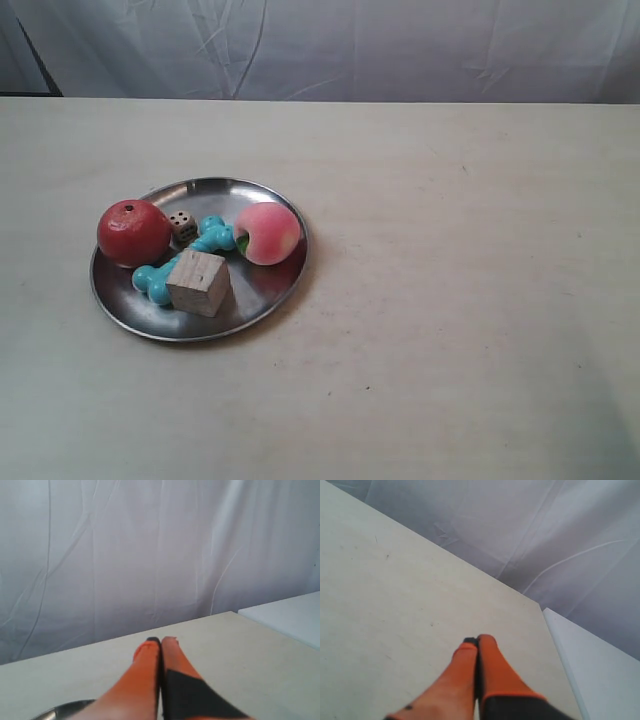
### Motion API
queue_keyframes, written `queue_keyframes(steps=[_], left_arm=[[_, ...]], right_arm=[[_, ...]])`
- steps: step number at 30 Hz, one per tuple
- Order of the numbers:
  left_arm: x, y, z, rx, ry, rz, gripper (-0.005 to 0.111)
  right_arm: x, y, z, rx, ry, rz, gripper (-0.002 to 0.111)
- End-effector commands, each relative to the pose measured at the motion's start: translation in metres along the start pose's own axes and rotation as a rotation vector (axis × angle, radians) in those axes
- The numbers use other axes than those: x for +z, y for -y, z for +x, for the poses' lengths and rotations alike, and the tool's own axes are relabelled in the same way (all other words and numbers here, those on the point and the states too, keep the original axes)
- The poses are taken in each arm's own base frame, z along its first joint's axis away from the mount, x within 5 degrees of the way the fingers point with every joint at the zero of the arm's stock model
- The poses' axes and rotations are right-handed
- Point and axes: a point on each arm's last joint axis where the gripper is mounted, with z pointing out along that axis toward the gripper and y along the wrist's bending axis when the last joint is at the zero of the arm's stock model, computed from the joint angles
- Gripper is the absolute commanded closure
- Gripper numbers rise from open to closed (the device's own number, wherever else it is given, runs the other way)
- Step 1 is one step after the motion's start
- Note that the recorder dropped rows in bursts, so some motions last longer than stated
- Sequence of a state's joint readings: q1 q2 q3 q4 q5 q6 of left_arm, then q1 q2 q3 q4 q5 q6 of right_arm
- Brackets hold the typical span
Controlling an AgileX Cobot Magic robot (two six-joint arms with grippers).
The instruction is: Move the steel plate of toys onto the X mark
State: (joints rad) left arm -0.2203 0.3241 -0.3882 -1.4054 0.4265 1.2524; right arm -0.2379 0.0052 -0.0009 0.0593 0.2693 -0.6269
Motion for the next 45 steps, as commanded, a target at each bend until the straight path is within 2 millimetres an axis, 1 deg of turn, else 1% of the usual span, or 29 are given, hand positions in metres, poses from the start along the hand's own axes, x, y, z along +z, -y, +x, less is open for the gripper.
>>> queue_keyframes(steps=[1,4,6,8,13,15,16,18,21,25,31,38,45], left_arm=[[-0.003,-0.002,0.017,-0.040,-0.017,-0.013,0.107],[-0.005,-0.007,0.030,-0.052,-0.030,-0.074,0.107],[-0.007,-0.011,0.036,-0.035,-0.041,-0.126,0.107],[-0.010,-0.016,0.042,-0.024,-0.076,-0.212,0.107],[-0.024,-0.037,0.064,-0.181,-0.092,-0.522,0.107],[-0.031,-0.044,0.072,-0.255,-0.055,-0.629,0.107],[-0.037,-0.050,0.081,-0.300,-0.016,-0.712,0.107],[-0.042,-0.054,0.091,-0.328,0.030,-0.764,0.107],[-0.044,-0.059,0.107,-0.284,0.033,-0.790,0.107],[-0.045,-0.060,0.106,-0.257,0.056,-0.798,0.107],[-0.044,-0.059,0.104,-0.124,0.013,-0.771,0.107],[-0.043,-0.059,0.104,-0.125,0.014,-0.761,0.107],[-0.039,-0.054,0.105,-0.134,-0.002,-0.657,0.107]], right_arm=[[0.000,0.000,0.000,0.003,0.002,0.008,0.108],[0.000,0.000,0.000,0.003,0.002,0.008,0.108],[0.000,0.000,0.000,0.003,0.002,0.008,0.108],[0.000,0.000,0.000,0.003,0.002,0.008,0.108],[0.000,0.000,0.000,0.003,0.002,0.008,0.108],[0.000,0.000,0.000,0.007,0.003,0.007,0.108],[0.000,0.000,0.000,0.007,0.003,0.007,0.108],[0.000,0.000,0.000,0.007,0.003,0.007,0.108],[0.000,0.000,0.000,0.007,0.003,0.007,0.108],[0.000,0.000,0.000,0.007,0.003,0.007,0.108],[0.000,0.000,0.000,0.007,0.003,0.007,0.108],[0.000,0.000,0.000,0.007,0.003,0.007,0.108],[0.000,0.000,0.000,0.007,0.003,0.007,0.108]])
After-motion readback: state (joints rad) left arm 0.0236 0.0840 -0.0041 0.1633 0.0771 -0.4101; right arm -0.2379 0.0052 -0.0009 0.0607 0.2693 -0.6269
